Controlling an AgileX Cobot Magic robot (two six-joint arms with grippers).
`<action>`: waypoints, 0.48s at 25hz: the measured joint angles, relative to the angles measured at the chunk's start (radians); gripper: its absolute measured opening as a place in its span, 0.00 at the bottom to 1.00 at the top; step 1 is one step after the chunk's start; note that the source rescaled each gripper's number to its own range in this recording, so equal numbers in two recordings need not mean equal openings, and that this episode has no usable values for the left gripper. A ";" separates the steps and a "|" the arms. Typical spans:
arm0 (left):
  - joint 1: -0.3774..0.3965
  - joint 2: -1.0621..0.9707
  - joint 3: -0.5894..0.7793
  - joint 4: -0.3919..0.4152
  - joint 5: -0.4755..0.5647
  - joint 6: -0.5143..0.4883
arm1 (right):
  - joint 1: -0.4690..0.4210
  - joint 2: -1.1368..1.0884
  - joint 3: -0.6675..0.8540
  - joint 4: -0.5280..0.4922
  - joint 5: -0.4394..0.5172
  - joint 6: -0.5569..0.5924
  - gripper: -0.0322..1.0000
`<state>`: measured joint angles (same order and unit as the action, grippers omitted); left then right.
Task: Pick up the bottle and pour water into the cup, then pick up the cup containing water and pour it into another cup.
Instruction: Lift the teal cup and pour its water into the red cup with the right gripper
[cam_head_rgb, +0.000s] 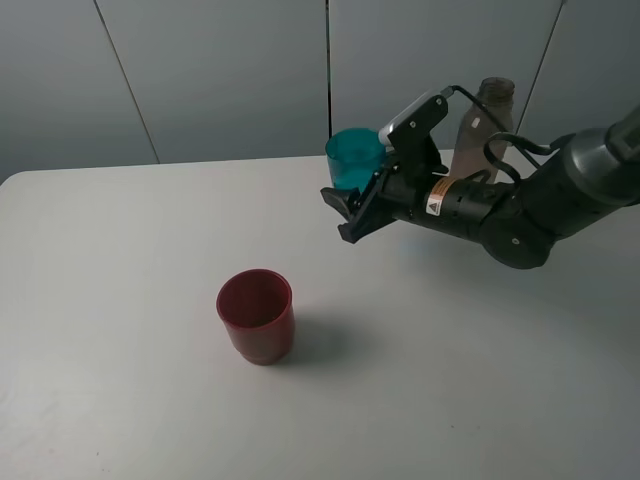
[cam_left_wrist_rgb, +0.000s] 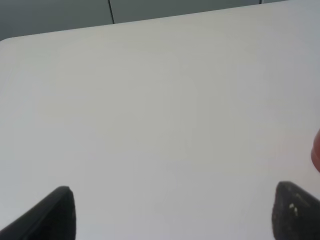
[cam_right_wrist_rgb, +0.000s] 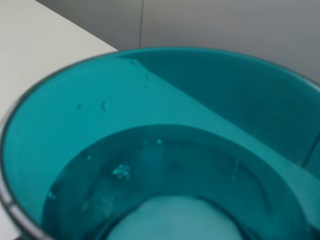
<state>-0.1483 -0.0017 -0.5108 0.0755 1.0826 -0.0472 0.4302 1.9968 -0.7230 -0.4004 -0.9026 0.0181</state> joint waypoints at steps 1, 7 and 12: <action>0.000 0.000 0.000 0.000 0.000 0.000 | 0.000 -0.022 0.016 0.000 0.002 -0.005 0.05; 0.000 0.000 0.000 0.000 0.000 0.000 | 0.003 -0.146 0.050 -0.066 0.144 -0.033 0.05; 0.000 0.000 0.000 0.000 0.000 0.000 | 0.054 -0.180 0.050 -0.109 0.225 -0.039 0.05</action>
<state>-0.1483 -0.0017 -0.5108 0.0755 1.0826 -0.0472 0.4842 1.8165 -0.6735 -0.5089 -0.6781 -0.0214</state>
